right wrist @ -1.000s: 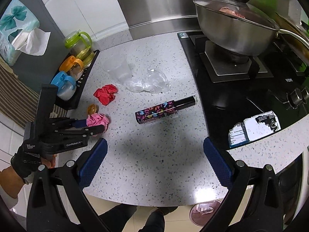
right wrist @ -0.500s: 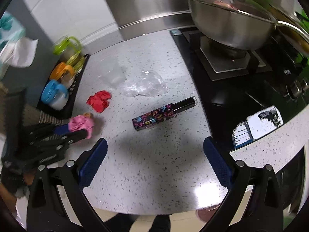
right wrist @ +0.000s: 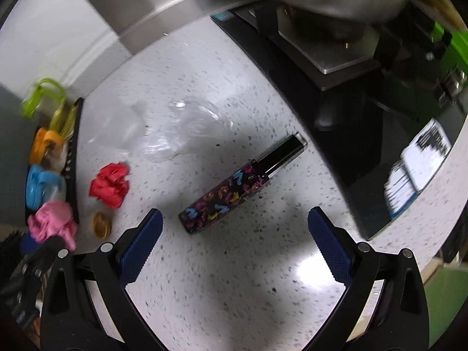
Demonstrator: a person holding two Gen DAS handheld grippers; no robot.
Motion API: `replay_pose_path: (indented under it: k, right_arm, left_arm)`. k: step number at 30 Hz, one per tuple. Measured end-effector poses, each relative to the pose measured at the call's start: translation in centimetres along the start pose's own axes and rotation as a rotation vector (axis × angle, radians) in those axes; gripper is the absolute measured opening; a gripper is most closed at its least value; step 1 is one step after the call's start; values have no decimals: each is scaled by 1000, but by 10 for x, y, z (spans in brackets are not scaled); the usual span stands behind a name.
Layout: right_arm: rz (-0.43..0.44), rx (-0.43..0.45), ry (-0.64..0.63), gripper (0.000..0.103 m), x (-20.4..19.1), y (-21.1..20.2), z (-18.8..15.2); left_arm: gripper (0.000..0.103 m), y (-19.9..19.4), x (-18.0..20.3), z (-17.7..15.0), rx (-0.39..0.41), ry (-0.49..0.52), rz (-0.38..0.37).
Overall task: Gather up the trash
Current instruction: 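Grasp the patterned black tube with the right gripper while the left holds the pink paper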
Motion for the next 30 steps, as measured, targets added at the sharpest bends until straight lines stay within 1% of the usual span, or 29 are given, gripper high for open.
replay_pose_path:
  k: [1,3,4,7,14,16,20,22,25,30]
  right_arm:
    - [-3,-6,5,97,0,4,1]
    - [-8,-22,7,90,-1,13,1]
    - [-12,-29,4,84,-1,16,1]
    - [-23,-33,-17,77,-4,22,2]
    - [-27,-41,-81,43,-14,22,4]
    - [-21,-43,-90,37,-16,20,2]
    - [-13,-35,-106,27,-13,16,-1]
    - [-14,-28,-109,24,-10,14,-3]
    - [-16,-9,-115,23,-8,7,-4]
    - [-26,36,-124,23,-4,-19,-8]
  left_arm:
    - [35,1,-1,0,-2,-2,-2]
    - [35,3,-4,-1,-6,-9,-3]
    - [35,3,-6,-2,-7,-12,-4]
    - [35,6,-9,-3,-12,-21,-5]
    - [35,9,-10,-2,-13,-28,-7]
    - [35,9,-9,-1,-12,-25,-9]
    - [35,9,-6,0,-10,-18,-14]
    - [35,9,-5,0,-9,-14,-16]
    - [35,7,-2,0,-6,-4,-21]
    - [35,-1,3,2,5,27,-34]
Point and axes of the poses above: each gripper's, at about its wrist camera, not at the fingertips, and y roughly the way its jaws point, x to its right, z to its top, the point moved 9 cm from there along y, roughly the way its jaws point, and after that the axes turned 1 degree about x, right-handed, at the moved point
